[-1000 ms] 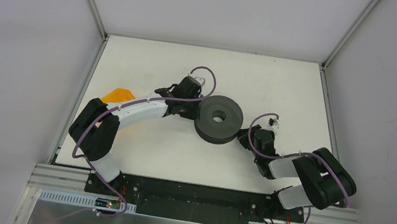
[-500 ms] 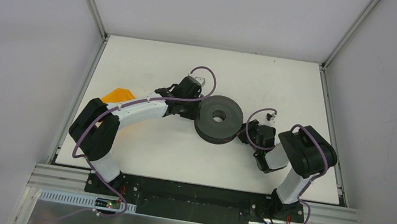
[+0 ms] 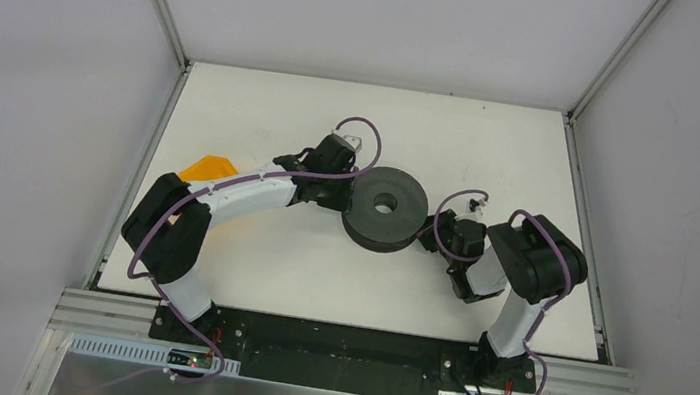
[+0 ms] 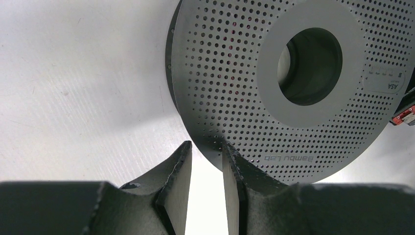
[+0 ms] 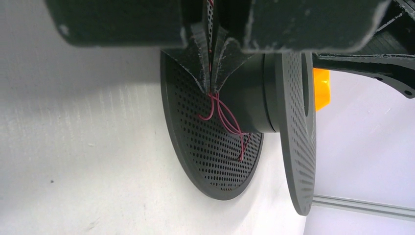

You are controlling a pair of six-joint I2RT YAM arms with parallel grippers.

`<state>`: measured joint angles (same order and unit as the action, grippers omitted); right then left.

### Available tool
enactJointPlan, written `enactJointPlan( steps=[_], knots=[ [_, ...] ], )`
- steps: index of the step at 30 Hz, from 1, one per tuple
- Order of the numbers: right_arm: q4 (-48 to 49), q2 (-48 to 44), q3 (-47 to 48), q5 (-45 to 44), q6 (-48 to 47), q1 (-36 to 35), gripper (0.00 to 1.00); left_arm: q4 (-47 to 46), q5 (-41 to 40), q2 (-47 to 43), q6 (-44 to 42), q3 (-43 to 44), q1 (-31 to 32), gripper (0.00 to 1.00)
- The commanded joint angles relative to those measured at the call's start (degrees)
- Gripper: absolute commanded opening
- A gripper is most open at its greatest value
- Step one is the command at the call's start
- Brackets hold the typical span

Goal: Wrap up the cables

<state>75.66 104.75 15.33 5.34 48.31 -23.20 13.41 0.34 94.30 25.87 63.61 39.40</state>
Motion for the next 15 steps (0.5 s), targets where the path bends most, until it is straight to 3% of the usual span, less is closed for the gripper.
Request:
enactJointPlan(
  steps=[1, 15],
  knots=[
    [0.95, -0.21, -1.01, -0.82, 0.97, 0.51, 0.02, 4.56, -2.98, 1.61, -2.29, 0.67, 0.23, 0.28],
    [-1.18, -3.17, -1.75, -0.86, 2.0, 0.77, 0.09, 5.73, -1.97, 0.64, -1.7, 2.54, 0.25, 0.3]
  ],
)
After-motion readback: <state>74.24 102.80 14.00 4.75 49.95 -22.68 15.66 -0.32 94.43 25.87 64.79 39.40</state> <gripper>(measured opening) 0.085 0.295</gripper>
